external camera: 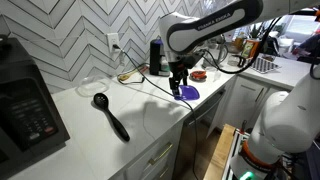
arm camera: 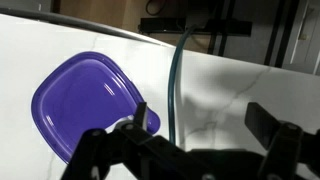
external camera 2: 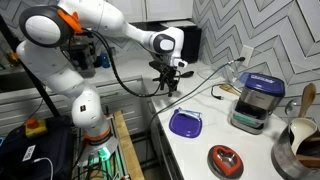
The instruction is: Put the blue packet on the silver plate on the right
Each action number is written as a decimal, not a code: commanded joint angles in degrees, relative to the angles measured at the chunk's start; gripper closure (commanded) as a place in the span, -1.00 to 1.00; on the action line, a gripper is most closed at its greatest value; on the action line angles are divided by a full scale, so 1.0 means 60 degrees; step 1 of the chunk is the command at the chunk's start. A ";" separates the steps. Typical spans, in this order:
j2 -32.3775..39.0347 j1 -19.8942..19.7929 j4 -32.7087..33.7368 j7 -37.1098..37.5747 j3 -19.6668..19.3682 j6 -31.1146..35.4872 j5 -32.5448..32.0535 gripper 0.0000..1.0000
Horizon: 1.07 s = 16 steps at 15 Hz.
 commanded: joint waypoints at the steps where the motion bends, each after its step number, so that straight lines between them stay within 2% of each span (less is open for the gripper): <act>1: 0.0006 0.0067 0.0012 0.0016 -0.0060 -0.0016 -0.0013 -1.00; 5: 0.0033 -0.0053 0.0032 0.0026 -0.0229 0.0119 0.0101 -1.00; 12: 0.0205 -0.1024 -0.0076 0.0527 -0.1529 0.1672 0.1131 -1.00; 14: 0.0494 -0.1289 0.0128 0.1310 -0.1537 0.1546 0.0986 -1.00; 15: 0.0201 -0.1164 0.0030 0.0637 -0.1526 0.1447 0.0933 -1.00; 16: 0.0289 -0.1256 0.0055 0.0850 -0.1553 0.1450 0.0930 -1.00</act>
